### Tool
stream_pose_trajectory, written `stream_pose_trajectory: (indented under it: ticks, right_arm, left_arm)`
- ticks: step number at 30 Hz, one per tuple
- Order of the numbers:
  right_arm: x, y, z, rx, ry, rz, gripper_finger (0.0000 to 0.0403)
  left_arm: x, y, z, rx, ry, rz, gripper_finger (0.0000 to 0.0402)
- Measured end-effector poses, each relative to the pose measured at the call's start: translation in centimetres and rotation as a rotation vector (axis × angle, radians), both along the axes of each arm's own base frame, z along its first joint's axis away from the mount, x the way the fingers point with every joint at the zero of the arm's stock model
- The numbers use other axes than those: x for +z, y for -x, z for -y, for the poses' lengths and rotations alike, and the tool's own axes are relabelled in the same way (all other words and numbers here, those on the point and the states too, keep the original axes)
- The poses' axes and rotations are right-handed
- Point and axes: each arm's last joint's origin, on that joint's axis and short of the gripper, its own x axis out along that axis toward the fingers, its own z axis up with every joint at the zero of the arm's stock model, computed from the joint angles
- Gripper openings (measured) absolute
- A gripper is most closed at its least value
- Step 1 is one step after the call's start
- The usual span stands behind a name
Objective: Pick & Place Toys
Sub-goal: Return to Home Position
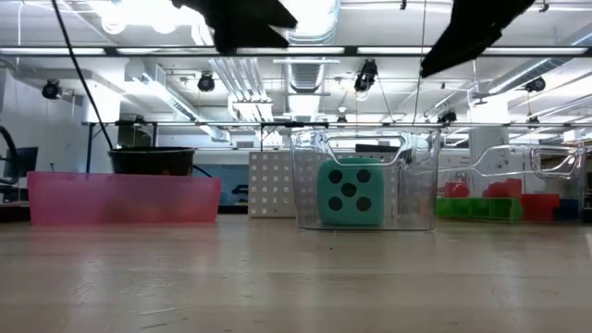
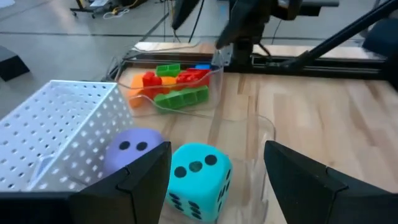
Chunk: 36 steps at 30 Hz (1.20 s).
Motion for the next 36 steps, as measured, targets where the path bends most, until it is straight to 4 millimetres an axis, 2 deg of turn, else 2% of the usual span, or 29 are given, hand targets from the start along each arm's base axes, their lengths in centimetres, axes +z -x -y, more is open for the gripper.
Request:
stream_pose_trajectory:
  ticks: [5, 10, 14, 22, 28, 32, 36]
  right_arm:
    - [0.8, -0.1, -0.6, 0.057, 0.016, 0.072, 0.0331]
    - [0.9, -0.2, -0.8, 0.11, -0.032, 0.094, 0.0305]
    - [1.0, -0.4, -1.1, 0.191, -0.099, 0.107, 0.0249]
    - [1.1, -0.5, -1.2, 0.211, -0.113, 0.121, 0.0111]
    - [1.5, 0.1, -1.6, 0.376, -0.188, 0.128, 0.0017]
    - [2.2, 1.0, -1.7, 0.474, -0.216, 0.162, 0.0013]
    - [2.7, 2.3, -1.5, 0.519, -0.191, 0.226, 0.0013]
  left_arm:
    - [2.6, 2.7, -0.4, -0.022, 0.018, 0.025, 0.0259]
    - [2.8, 5.3, -0.9, -0.022, 0.024, 0.062, 0.0259]
    - [2.0, 7.1, -1.2, -0.017, 0.029, 0.076, 0.0259]
    - [0.2, 9.8, -1.9, 0.004, 0.068, 0.153, 0.0259]
    - [-0.1, 12.2, -2.4, 0.015, 0.081, 0.208, 0.0259]
    - [-0.2, 14.0, -2.6, 0.014, 0.09, 0.258, 0.0259]
    - [-1.3, 15.7, -2.8, 0.012, 0.095, 0.293, 0.0259]
